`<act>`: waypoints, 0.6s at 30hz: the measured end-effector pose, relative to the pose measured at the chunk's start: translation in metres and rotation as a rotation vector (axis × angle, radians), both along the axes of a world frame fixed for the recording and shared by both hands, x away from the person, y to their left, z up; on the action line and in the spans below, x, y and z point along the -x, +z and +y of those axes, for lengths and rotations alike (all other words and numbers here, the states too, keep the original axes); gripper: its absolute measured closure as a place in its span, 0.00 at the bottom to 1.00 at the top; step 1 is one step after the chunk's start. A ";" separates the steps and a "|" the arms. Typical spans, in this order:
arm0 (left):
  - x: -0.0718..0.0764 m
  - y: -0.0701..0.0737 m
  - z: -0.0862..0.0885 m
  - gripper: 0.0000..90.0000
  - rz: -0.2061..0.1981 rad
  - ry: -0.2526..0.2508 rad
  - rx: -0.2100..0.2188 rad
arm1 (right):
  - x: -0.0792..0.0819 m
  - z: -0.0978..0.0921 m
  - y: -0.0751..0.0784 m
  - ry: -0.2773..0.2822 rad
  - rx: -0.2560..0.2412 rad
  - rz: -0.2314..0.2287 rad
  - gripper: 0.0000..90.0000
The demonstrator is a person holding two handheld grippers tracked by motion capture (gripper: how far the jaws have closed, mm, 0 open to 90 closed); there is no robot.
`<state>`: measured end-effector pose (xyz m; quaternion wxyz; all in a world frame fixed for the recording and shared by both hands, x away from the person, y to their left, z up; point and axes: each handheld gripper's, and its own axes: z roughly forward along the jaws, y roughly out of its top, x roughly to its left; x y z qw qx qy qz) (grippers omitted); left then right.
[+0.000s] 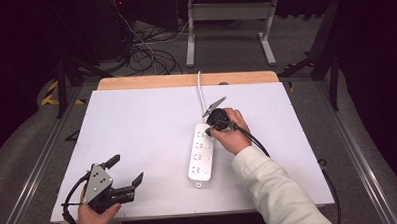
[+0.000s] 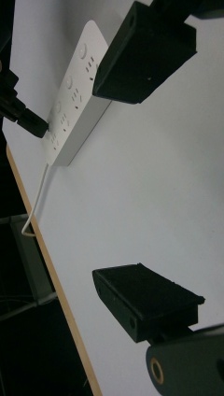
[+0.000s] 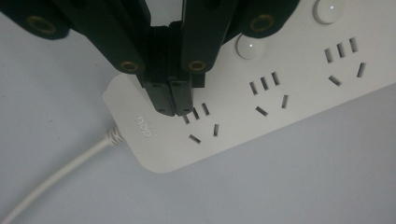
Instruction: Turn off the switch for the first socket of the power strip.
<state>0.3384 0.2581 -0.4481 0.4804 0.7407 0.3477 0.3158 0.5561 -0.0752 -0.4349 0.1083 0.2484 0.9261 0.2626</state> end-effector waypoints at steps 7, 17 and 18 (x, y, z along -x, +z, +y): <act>0.000 0.000 0.000 0.14 -0.004 0.000 -0.003 | 0.001 0.001 -0.001 0.003 0.021 -0.009 1.00; 0.000 0.000 0.000 0.14 -0.002 0.000 -0.004 | 0.002 0.002 -0.002 -0.006 0.040 -0.029 1.00; 0.000 0.000 0.000 0.14 -0.002 0.001 -0.002 | 0.002 0.002 -0.002 -0.006 0.039 -0.029 1.00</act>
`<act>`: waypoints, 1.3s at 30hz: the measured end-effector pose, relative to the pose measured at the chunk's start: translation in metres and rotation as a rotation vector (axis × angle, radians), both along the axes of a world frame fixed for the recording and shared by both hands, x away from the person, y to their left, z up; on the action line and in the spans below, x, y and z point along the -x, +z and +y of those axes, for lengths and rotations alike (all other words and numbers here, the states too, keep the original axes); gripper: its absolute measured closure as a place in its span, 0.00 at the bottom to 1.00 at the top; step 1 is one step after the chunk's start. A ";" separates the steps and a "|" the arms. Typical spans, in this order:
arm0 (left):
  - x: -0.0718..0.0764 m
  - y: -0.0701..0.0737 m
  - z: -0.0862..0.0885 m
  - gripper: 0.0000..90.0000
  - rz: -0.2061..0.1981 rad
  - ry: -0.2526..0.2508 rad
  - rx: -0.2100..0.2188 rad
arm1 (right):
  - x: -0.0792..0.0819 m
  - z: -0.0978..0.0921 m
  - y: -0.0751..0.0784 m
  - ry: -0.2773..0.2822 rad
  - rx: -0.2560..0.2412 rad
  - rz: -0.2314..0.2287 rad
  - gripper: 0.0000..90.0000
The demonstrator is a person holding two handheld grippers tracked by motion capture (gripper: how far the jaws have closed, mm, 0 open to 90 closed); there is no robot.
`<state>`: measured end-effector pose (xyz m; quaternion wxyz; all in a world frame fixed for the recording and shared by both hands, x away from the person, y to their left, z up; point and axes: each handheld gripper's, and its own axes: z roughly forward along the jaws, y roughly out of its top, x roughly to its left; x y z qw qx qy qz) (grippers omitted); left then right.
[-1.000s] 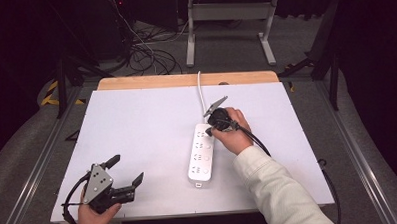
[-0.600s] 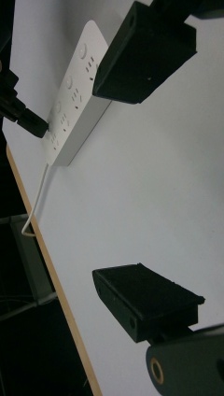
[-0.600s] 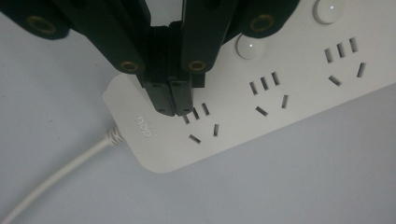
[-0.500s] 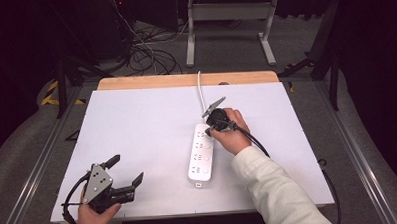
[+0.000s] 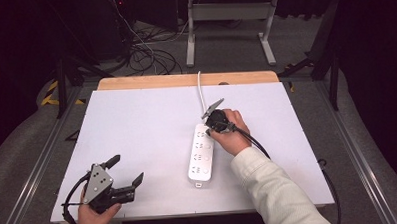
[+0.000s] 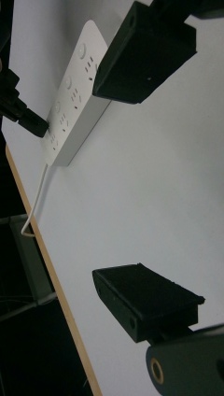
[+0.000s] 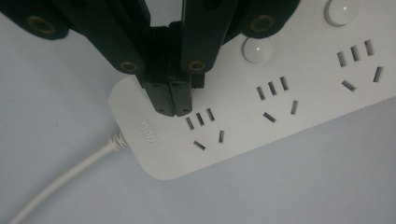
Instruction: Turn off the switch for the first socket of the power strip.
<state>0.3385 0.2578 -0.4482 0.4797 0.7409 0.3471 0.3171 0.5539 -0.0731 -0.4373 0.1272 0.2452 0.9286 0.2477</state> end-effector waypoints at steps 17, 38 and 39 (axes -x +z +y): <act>0.000 0.000 0.000 0.14 0.000 -0.001 -0.003 | 0.000 -0.007 -0.002 -0.011 -0.032 0.003 1.00; 0.000 -0.001 0.000 0.14 0.005 0.005 0.001 | 0.006 -0.008 0.007 -0.022 -0.084 -0.072 1.00; -0.001 -0.001 0.001 0.14 0.010 0.008 0.005 | 0.008 -0.012 0.015 -0.020 -0.145 -0.078 1.00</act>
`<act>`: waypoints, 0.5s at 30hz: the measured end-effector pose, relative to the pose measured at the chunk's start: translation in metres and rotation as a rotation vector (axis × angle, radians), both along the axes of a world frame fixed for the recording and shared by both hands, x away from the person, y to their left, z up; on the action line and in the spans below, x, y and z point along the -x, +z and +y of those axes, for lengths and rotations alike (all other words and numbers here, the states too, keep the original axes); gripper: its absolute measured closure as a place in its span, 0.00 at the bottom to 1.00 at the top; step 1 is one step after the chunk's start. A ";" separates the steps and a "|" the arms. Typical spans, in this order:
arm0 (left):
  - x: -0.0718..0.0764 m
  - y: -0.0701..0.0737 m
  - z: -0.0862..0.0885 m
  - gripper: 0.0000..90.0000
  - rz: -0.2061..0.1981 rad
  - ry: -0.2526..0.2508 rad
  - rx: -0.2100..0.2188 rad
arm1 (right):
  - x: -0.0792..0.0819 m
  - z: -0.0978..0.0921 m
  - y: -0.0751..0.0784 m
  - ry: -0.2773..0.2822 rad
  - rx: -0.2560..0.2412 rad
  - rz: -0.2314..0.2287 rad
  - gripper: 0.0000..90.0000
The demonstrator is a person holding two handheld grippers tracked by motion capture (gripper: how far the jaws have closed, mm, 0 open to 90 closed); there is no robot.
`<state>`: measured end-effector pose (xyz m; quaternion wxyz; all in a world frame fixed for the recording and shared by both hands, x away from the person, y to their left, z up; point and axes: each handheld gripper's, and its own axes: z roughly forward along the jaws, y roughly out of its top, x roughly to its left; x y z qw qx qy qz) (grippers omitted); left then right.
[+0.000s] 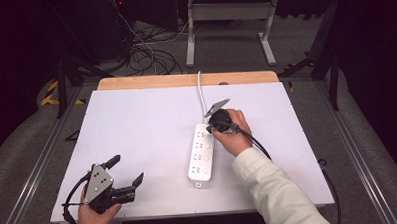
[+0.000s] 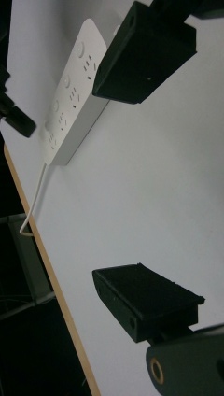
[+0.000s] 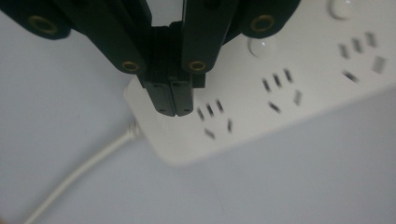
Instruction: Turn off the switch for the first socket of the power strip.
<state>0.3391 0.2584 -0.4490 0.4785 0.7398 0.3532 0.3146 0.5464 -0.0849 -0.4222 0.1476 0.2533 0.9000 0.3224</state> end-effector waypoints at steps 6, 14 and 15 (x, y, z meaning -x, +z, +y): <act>-0.001 0.000 0.000 0.14 0.003 0.005 0.005 | 0.018 -0.009 0.039 0.054 -0.090 -0.053 1.00; -0.001 0.000 -0.001 0.14 -0.003 0.014 0.001 | 0.032 -0.017 0.058 0.074 -0.108 -0.114 1.00; -0.001 0.000 -0.001 0.14 -0.003 0.014 0.000 | 0.033 -0.017 0.059 0.073 -0.111 -0.114 1.00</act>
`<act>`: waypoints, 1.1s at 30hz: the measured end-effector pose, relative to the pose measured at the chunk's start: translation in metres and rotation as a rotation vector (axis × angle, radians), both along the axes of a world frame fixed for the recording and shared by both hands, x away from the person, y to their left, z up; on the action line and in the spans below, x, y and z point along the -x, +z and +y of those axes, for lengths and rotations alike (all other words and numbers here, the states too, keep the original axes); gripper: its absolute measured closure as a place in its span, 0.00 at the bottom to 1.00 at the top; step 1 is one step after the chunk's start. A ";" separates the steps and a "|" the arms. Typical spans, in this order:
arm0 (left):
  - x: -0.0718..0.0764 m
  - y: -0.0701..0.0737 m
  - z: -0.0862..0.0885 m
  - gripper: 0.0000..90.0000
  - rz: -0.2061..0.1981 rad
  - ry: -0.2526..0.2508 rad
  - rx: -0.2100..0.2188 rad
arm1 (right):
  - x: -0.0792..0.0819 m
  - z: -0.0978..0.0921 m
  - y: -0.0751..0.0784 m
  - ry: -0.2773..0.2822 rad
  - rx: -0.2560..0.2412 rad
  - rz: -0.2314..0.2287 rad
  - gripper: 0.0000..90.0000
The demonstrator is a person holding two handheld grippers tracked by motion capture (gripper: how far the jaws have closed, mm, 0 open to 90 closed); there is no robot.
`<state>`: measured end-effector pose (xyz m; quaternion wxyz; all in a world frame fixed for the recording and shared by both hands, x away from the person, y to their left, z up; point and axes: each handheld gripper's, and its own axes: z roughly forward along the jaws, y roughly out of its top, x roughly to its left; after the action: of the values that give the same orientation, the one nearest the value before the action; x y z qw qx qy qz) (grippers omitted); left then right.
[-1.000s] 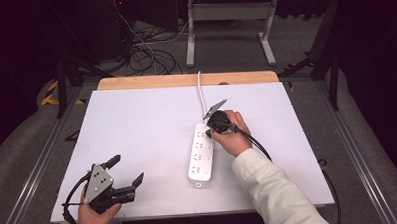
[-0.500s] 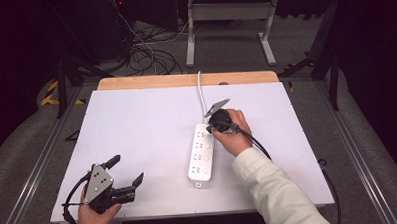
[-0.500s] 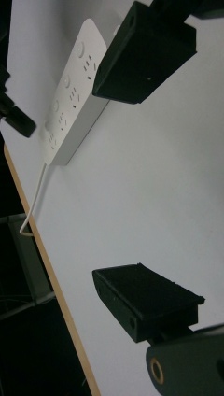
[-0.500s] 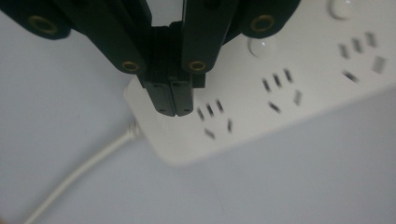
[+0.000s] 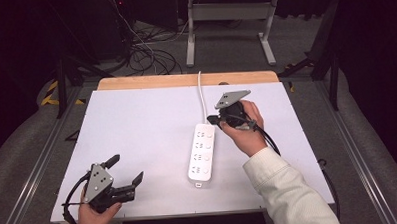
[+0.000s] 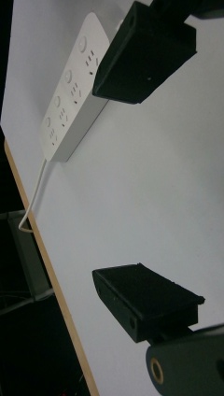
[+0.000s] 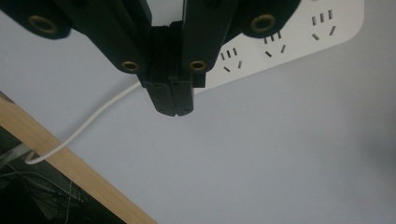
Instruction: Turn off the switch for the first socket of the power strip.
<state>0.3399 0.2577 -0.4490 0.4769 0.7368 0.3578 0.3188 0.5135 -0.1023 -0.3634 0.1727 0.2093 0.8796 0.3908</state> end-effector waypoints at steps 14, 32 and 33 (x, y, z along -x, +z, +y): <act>0.001 0.001 0.001 0.14 -0.003 -0.003 -0.008 | 0.008 -0.003 0.006 0.002 -0.031 -0.023 1.00; 0.001 0.002 0.004 0.14 -0.009 0.013 0.002 | 0.036 -0.026 0.013 0.000 -0.124 -0.041 0.51; 0.001 0.002 0.005 0.14 -0.008 0.012 0.002 | 0.038 -0.028 0.013 0.000 -0.138 -0.036 0.50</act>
<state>0.3385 0.2623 -0.4472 0.4772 0.7330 0.3605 0.3241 0.4757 -0.1303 -0.3507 0.1740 0.2137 0.8473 0.4541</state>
